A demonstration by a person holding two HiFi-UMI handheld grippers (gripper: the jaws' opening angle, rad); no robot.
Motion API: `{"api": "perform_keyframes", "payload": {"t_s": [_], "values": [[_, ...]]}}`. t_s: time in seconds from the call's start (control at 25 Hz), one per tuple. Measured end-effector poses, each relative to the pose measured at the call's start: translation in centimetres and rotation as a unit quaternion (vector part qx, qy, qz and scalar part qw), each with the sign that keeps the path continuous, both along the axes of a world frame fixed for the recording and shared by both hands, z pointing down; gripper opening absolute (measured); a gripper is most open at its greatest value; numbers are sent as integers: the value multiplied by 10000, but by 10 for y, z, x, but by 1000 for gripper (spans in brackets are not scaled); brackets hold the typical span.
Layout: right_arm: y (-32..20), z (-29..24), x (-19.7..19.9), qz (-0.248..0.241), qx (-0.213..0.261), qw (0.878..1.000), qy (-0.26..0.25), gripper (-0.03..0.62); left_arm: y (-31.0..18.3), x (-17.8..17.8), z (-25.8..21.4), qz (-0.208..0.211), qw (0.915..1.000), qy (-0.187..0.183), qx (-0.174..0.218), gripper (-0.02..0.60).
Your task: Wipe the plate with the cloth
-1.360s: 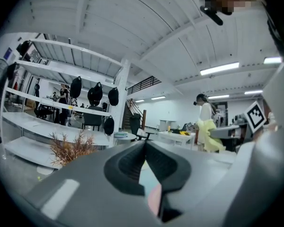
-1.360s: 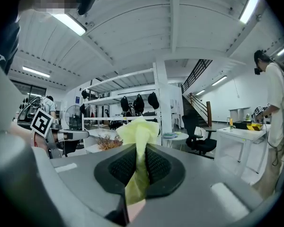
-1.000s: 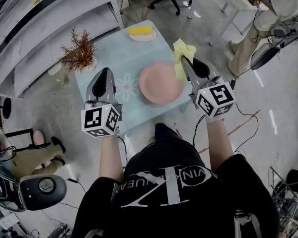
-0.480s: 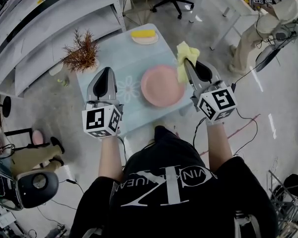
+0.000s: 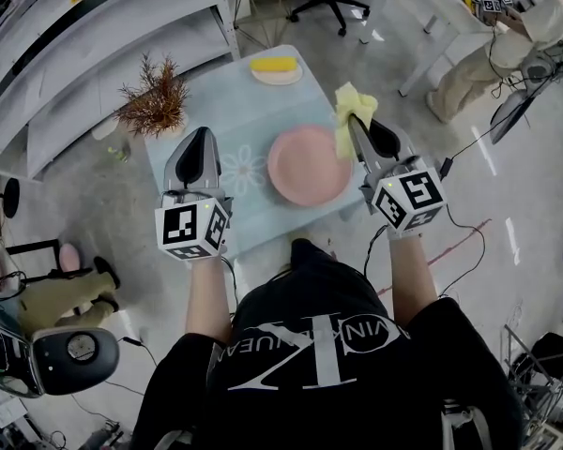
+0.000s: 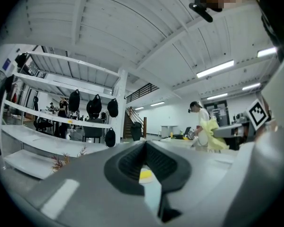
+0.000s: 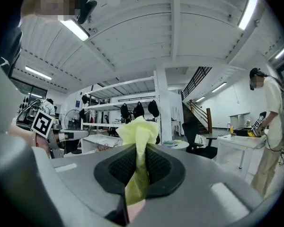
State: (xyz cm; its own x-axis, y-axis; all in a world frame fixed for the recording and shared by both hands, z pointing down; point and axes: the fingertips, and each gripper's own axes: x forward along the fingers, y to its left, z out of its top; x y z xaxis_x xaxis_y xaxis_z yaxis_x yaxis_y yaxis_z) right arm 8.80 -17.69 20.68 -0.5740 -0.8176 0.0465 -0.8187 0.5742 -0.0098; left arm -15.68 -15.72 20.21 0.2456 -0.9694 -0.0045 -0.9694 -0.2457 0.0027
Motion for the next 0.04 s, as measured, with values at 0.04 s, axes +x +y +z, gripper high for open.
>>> {"api": "perform_keyframes", "payload": {"t_s": [0.04], "values": [[-2, 1, -1, -2, -11, 10000, -3, 40, -2, -1, 0, -3, 10000, 1, -5, 0]]}}
